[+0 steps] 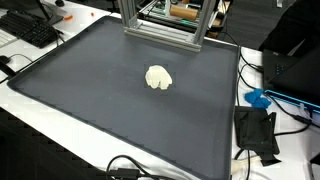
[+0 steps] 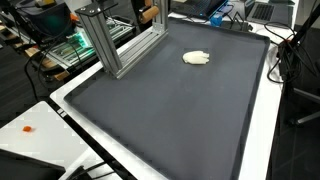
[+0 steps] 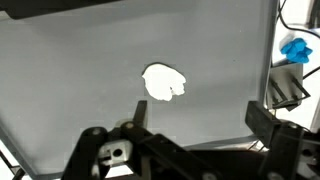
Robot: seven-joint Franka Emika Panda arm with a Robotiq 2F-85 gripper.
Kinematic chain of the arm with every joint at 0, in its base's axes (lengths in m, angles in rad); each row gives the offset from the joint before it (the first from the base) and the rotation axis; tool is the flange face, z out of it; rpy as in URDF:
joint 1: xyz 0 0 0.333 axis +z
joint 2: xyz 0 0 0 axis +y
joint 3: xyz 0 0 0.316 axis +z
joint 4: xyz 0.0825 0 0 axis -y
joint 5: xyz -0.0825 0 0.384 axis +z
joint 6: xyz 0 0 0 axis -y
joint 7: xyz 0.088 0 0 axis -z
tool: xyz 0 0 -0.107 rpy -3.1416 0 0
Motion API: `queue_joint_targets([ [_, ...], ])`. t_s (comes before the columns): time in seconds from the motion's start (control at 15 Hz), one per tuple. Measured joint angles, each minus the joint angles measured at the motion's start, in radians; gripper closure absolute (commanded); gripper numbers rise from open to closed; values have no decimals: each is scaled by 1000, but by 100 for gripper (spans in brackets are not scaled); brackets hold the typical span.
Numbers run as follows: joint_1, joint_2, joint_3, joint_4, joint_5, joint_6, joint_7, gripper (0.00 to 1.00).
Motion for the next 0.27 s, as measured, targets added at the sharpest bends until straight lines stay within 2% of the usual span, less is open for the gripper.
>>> queue_joint_targets([
  [0.27, -3, 97, 12, 48, -18, 53, 62, 0],
])
